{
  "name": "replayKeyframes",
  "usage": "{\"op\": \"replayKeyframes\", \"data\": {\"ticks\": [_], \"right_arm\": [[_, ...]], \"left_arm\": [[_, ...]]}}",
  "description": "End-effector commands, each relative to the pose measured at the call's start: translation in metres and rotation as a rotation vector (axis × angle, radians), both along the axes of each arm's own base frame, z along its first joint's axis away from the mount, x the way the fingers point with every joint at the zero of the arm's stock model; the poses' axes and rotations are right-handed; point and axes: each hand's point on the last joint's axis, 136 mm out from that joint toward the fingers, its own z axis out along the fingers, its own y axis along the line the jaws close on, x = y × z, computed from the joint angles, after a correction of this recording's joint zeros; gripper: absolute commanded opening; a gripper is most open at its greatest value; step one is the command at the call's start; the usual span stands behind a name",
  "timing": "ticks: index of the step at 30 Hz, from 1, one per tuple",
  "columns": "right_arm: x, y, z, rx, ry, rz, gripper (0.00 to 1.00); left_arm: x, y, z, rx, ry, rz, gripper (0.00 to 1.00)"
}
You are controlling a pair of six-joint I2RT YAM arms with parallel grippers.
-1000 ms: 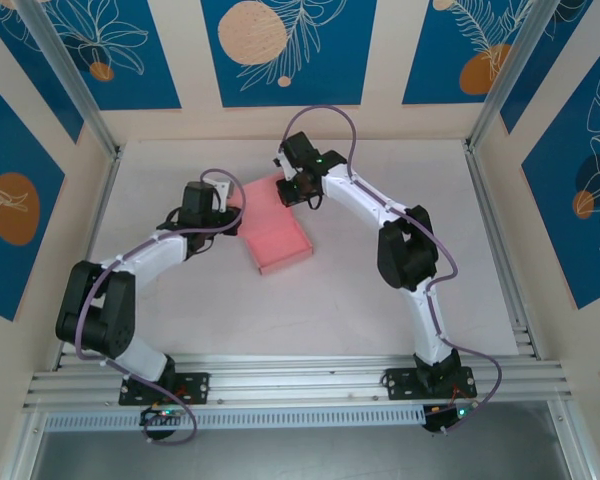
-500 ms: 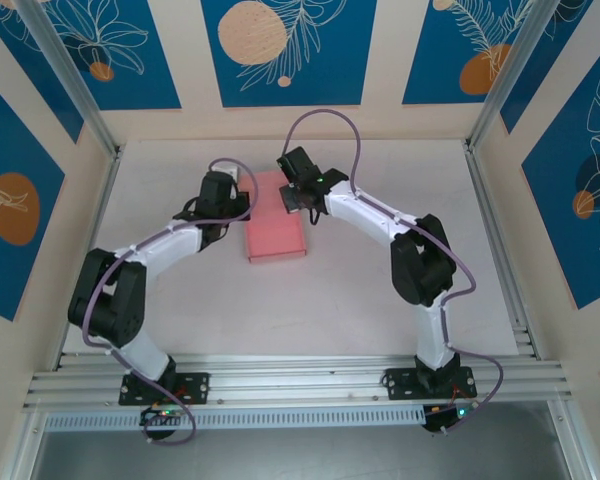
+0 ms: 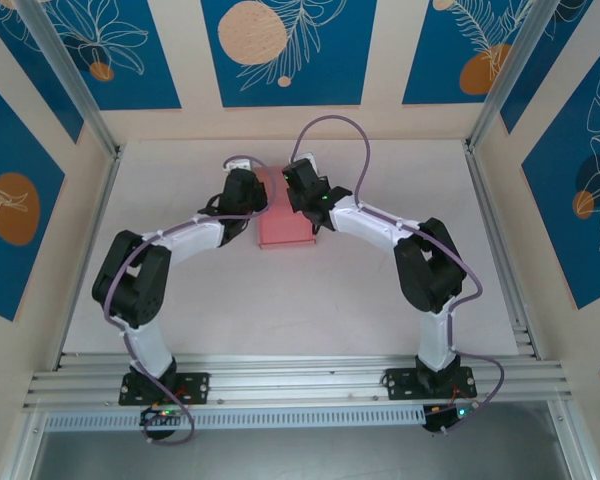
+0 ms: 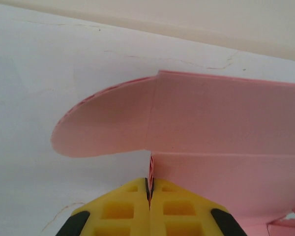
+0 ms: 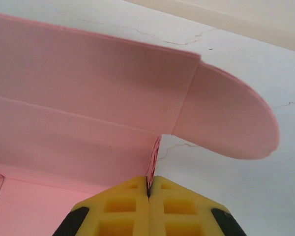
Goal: Fold the paper box
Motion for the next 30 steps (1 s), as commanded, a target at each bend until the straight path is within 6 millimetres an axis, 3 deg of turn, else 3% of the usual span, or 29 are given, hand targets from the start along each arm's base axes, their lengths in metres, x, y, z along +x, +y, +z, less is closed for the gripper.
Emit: {"op": "replayKeyframes", "data": {"ticks": [1, 5, 10, 23, 30], "right_arm": [[0.003, 0.043, 0.033, 0.142, -0.119, 0.09, 0.02], [0.01, 0.044, 0.029, 0.151, -0.12, 0.083, 0.02], [0.005, 0.044, 0.016, 0.185, -0.11, 0.071, 0.02], [-0.022, 0.03, -0.018, 0.269, -0.089, 0.027, 0.03], [-0.041, 0.036, -0.026, 0.258, -0.086, 0.041, 0.03]], "left_arm": [[0.011, -0.051, 0.041, -0.144, -0.131, -0.08, 0.0], [0.019, -0.063, 0.044, -0.155, -0.143, -0.088, 0.0], [0.01, -0.073, 0.034, -0.138, -0.142, -0.111, 0.0], [-0.033, -0.064, -0.008, -0.103, -0.135, -0.135, 0.0], [-0.055, -0.057, -0.02, -0.09, -0.118, -0.155, 0.0]]}}
